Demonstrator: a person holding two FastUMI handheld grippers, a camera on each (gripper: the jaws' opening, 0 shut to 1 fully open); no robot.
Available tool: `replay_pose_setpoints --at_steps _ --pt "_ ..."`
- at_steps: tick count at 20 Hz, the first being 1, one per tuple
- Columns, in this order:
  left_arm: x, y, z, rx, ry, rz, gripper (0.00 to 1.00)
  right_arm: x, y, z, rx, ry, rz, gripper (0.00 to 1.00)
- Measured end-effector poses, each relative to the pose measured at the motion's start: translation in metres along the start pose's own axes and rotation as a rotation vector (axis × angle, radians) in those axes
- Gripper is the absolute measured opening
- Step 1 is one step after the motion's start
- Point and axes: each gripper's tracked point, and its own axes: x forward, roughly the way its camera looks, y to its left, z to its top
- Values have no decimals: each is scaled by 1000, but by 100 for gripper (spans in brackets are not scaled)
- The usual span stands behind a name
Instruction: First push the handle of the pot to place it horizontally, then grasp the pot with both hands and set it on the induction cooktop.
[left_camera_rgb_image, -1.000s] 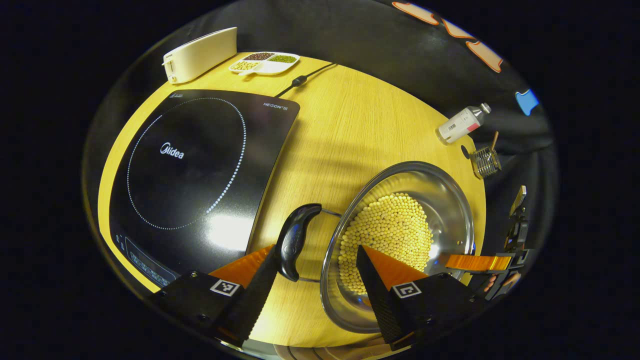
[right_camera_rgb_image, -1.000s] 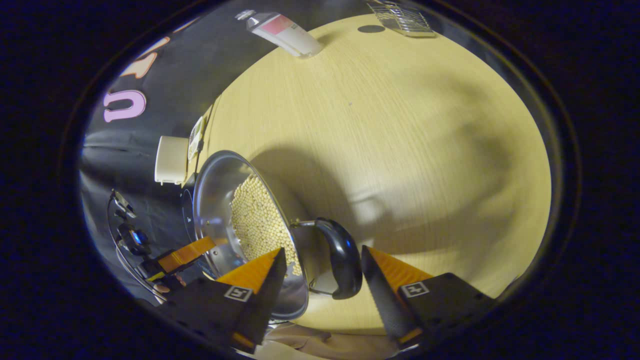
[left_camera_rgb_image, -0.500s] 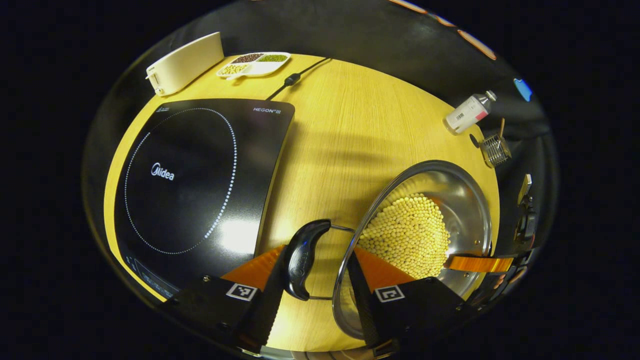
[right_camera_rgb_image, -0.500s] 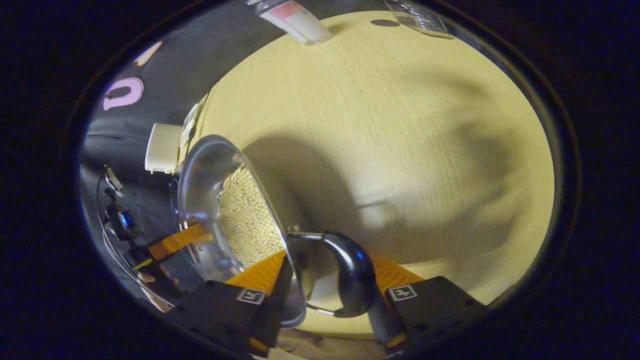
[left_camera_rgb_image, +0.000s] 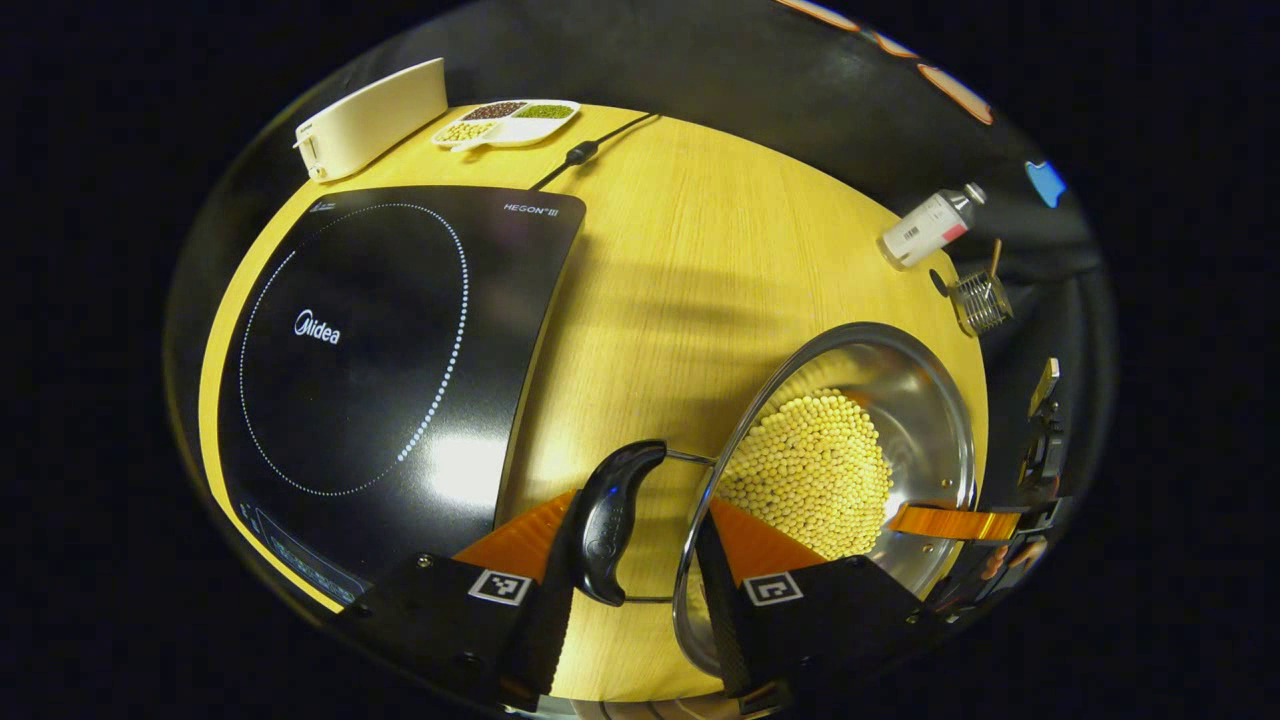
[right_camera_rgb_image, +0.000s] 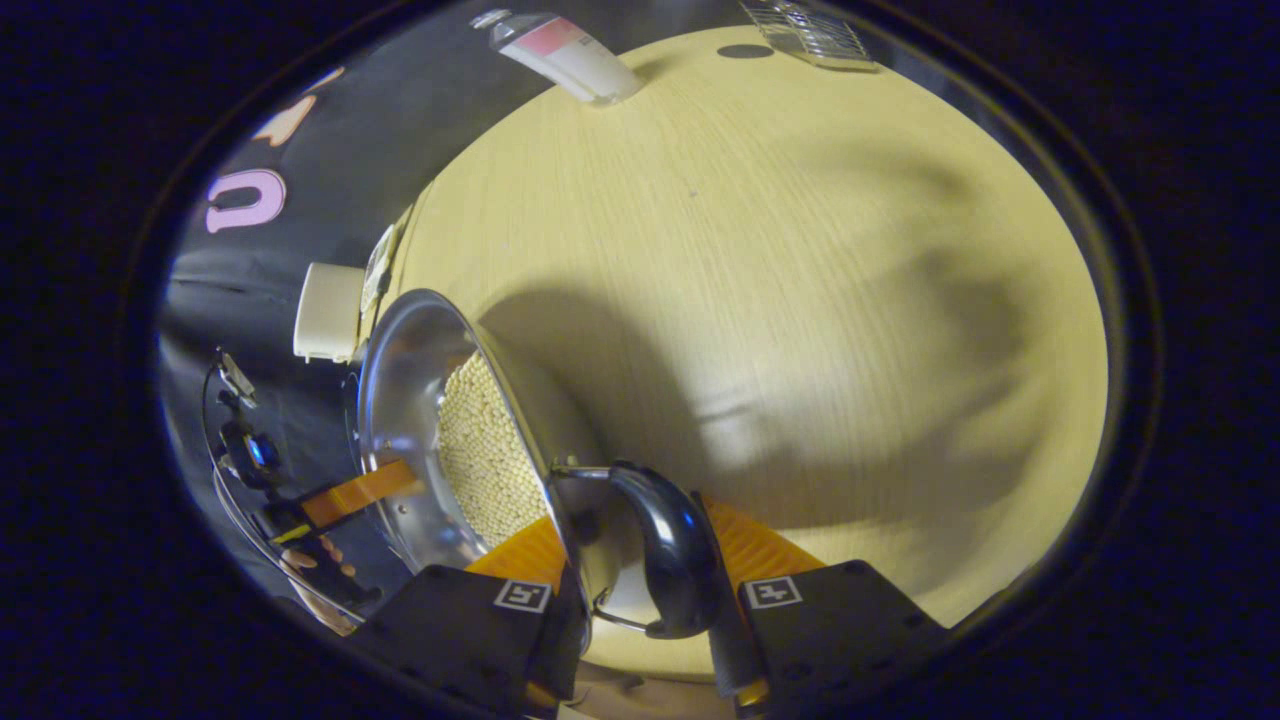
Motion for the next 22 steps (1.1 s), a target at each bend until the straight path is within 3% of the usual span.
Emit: replay_pose_setpoints --at_steps 4,5,11,20,21,22 --pt "-12 -6 -10 51 -2 -7 60 -3 10 -6 13 -22 19 49" --pt "-16 -8 -11 58 -8 -11 60 -8 8 -6 10 -31 23 55" --pt "-45 -11 -17 77 -33 -14 59 -35 12 -19 -6 -58 45 52" --pt "-89 27 -13 122 -49 23 62 -44 57 -53 -32 -61 90 49" --pt "-93 33 -9 124 -56 23 59 -44 64 -55 -32 -67 92 60" --pt "-96 39 -6 128 -62 20 59 -44 72 -55 -31 -77 95 49"
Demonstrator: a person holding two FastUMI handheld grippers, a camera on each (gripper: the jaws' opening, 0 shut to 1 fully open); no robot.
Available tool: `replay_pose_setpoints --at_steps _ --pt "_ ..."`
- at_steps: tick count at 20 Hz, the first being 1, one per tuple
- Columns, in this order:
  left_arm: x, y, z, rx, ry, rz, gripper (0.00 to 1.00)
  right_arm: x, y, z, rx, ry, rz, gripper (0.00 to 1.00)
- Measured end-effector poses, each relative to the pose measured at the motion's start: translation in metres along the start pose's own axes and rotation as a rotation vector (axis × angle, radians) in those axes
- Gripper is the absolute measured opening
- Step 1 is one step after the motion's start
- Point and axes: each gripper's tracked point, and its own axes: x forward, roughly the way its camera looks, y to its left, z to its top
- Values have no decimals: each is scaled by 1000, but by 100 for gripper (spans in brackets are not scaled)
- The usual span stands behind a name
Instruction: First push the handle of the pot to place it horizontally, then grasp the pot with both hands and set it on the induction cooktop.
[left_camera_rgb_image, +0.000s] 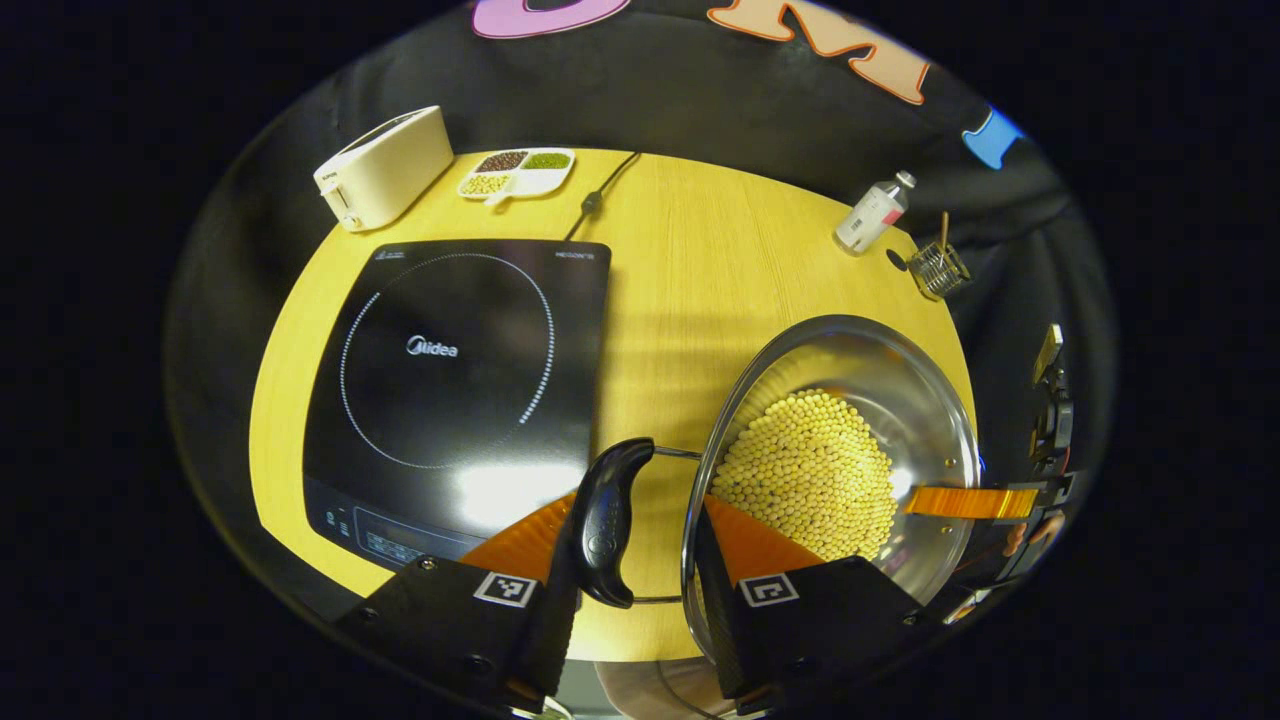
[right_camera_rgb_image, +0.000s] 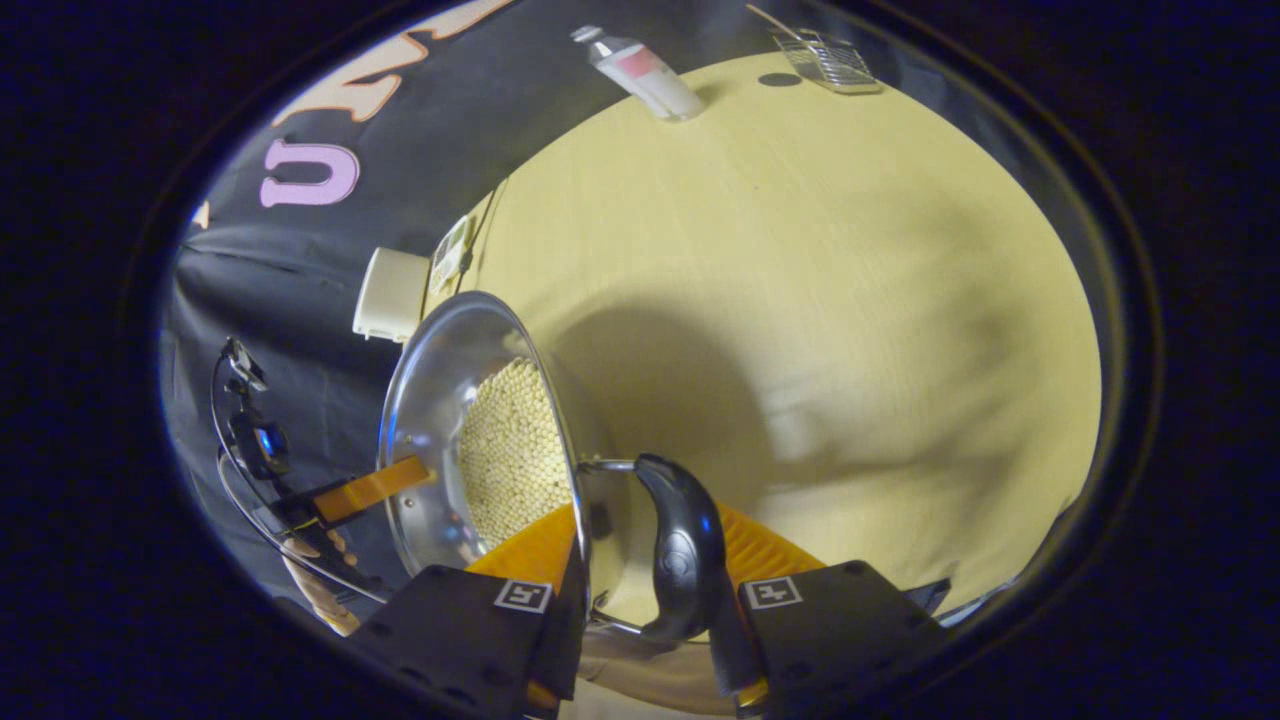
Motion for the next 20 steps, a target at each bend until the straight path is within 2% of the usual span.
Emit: replay_pose_setpoints --at_steps 1,2,9,10,15,20 --pt "-3 7 4 1 -5 -4 59 1 9 -1 1 -10 2 55" --pt "-5 15 7 5 -7 -7 60 3 17 0 0 -19 2 49" --pt "-9 77 35 43 -30 -22 59 27 79 -10 16 -56 -15 49" --pt "-8 87 38 38 -37 -26 61 32 88 -10 13 -64 -18 48" --pt "-7 143 48 24 -50 -28 59 61 138 -11 -11 -89 -26 48" --pt "-5 197 60 9 -71 -3 59 93 186 -10 -42 -101 -23 48"
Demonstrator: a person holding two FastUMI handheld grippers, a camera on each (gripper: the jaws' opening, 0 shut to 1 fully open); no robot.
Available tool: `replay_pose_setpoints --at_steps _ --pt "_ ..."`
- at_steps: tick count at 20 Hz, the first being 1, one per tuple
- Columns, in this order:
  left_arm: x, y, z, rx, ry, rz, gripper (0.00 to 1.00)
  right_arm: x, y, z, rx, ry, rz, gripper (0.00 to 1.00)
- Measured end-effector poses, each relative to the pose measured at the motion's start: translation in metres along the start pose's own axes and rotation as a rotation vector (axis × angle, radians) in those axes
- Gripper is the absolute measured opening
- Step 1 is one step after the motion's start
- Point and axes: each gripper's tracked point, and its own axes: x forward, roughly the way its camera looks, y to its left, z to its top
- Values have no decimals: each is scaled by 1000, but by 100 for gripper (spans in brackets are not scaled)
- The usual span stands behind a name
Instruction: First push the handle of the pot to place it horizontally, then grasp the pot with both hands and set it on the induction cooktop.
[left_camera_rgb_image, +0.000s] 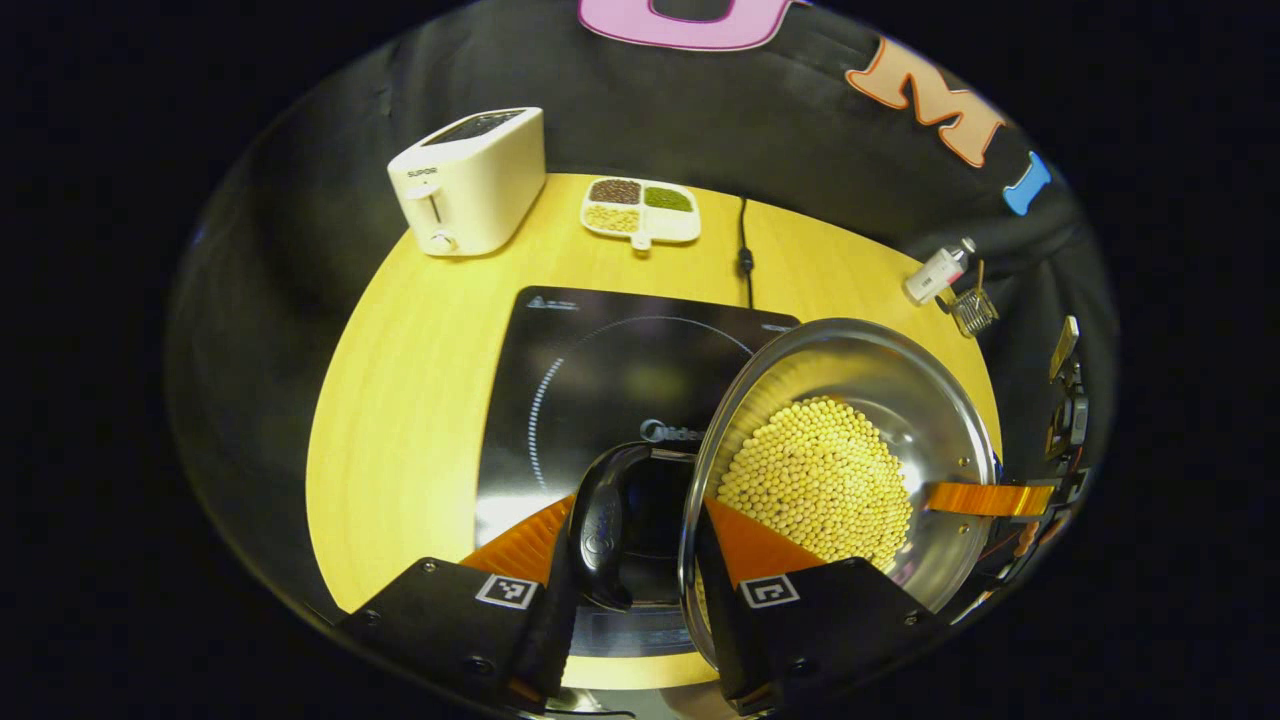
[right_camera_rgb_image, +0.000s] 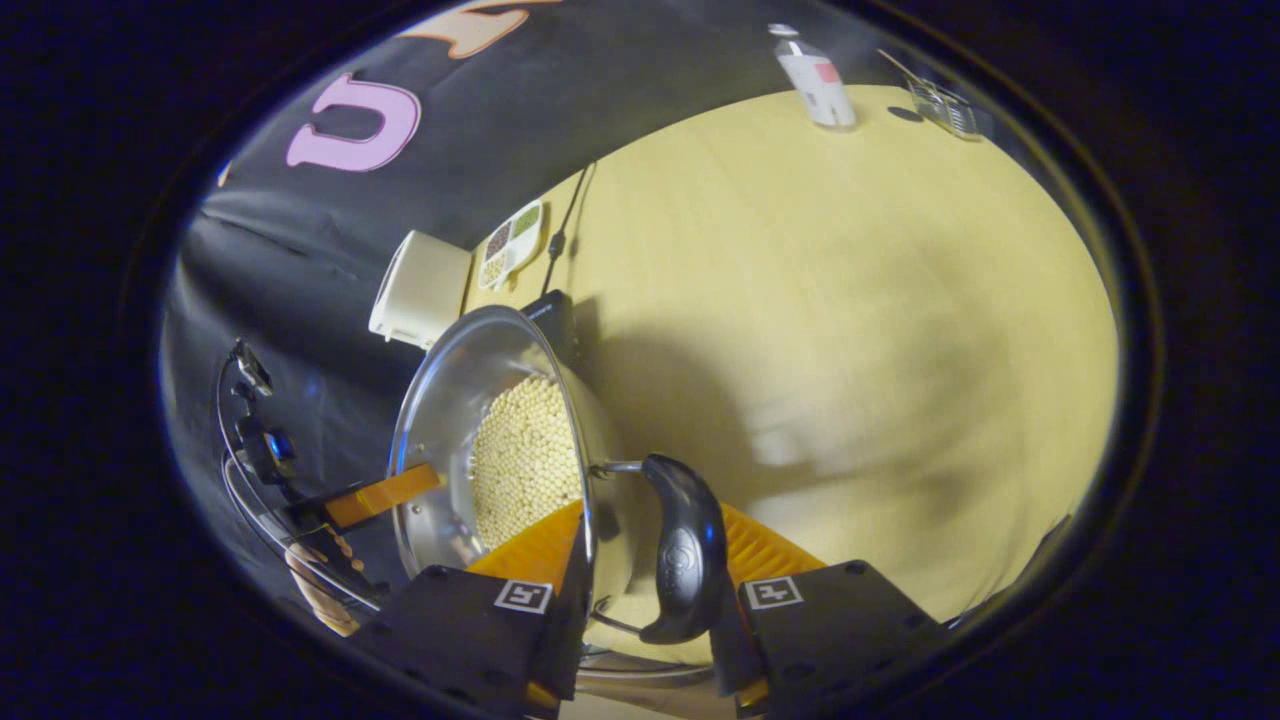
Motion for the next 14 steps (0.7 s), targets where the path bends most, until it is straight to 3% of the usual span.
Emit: replay_pose_setpoints --at_steps 7,14 --pt "6 51 18 -22 -64 35 60 34 47 9 -52 -26 9 49" --pt "14 70 25 -23 -84 57 58 56 58 19 -58 -65 -17 48"
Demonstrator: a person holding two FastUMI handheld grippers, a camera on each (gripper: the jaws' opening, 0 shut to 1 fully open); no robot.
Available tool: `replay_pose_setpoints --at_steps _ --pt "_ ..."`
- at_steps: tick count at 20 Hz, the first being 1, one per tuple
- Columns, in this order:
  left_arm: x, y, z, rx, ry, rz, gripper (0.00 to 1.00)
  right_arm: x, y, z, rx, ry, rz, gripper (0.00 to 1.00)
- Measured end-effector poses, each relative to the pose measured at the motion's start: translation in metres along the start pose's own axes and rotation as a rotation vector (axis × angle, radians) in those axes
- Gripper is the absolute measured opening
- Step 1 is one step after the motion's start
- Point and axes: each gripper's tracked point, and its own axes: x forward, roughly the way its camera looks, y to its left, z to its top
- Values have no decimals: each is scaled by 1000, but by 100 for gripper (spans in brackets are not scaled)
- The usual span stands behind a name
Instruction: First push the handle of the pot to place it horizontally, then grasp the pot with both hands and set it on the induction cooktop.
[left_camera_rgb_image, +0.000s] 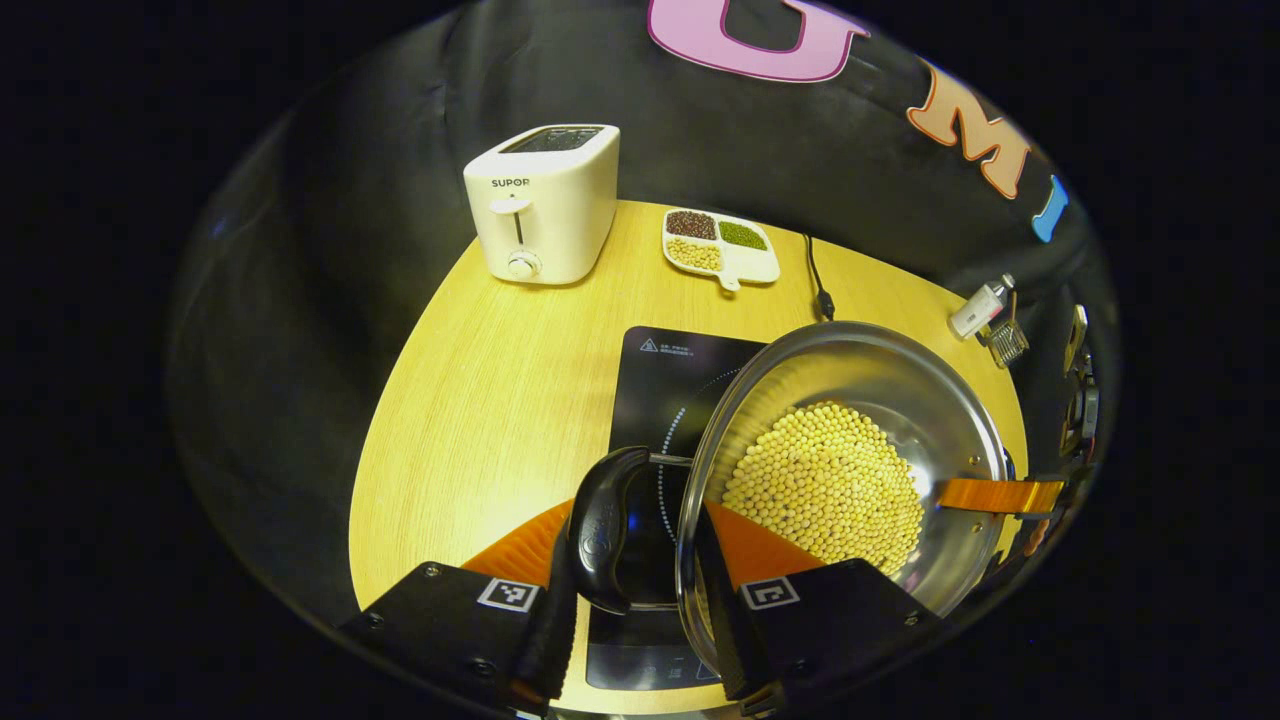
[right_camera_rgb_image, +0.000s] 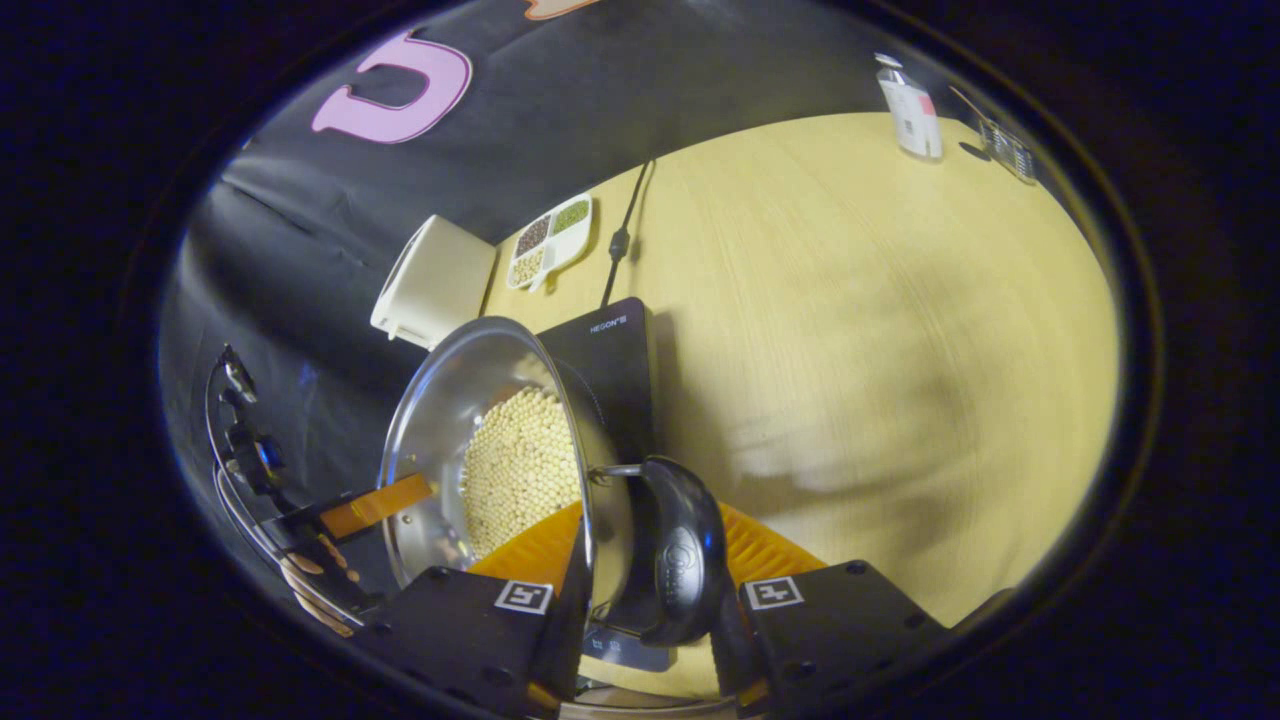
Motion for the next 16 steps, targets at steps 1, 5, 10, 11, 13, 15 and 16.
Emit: replay_pose_setpoints --at_steps 1,5,10,11,13,15,16 --pt "1 2 2 -6 -6 3 58 2 1 1 2 -3 -1 48" --pt "6 7 2 -30 -19 -1 58 9 4 4 -15 -22 -3 48" --pt "7 11 3 -48 -38 -13 60 15 5 8 -17 -35 10 48" --pt "6 12 2 -44 -38 -11 61 18 4 7 -13 -24 13 48" --pt "6 13 5 -27 -46 -5 61 21 2 2 5 2 3 51" --pt "3 14 3 -26 -47 -3 63 22 3 7 22 -6 3 52" --pt "2 14 3 -31 -53 -5 65 23 5 6 23 -6 10 51"
